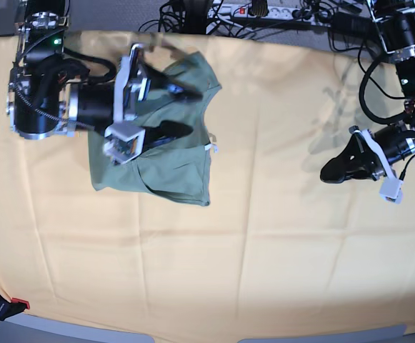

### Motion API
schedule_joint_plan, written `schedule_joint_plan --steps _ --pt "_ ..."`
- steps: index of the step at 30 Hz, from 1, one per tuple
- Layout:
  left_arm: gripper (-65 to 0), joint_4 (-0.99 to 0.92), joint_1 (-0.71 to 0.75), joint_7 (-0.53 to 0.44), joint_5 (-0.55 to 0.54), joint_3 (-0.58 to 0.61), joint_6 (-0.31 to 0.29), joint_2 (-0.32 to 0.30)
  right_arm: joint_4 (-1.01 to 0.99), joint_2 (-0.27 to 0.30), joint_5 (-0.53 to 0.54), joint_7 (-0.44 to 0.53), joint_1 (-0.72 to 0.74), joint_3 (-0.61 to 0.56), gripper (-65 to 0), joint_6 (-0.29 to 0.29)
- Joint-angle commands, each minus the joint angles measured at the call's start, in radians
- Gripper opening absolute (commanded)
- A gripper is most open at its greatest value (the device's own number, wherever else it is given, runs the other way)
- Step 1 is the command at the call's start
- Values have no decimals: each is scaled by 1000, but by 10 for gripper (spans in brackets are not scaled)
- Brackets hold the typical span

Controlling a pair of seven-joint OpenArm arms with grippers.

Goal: Fold the T-shirt properly
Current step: 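Press and smooth the folded bundle with the right gripper, then release, then grasp the bundle's edge with the left gripper while the right holds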

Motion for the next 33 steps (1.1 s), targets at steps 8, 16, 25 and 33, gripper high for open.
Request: schedule_joint_plan --steps 8,16,25,33 --pt "-650 49 -17 58 -156 48 -9 -19 -3 46 -288 225 109 198 -650 1" --pt "-650 248 -17 56 -70 293 -9 -19 -245 77 -458 353 184 196 -650 1" --pt "-650 425 -17 7 93 618 -9 -19 -617 83 -470 348 327 189 -650 1" --pt "-650 431 -16 -118 362 843 -9 33 -720 84 -782 504 384 75 -650 -11"
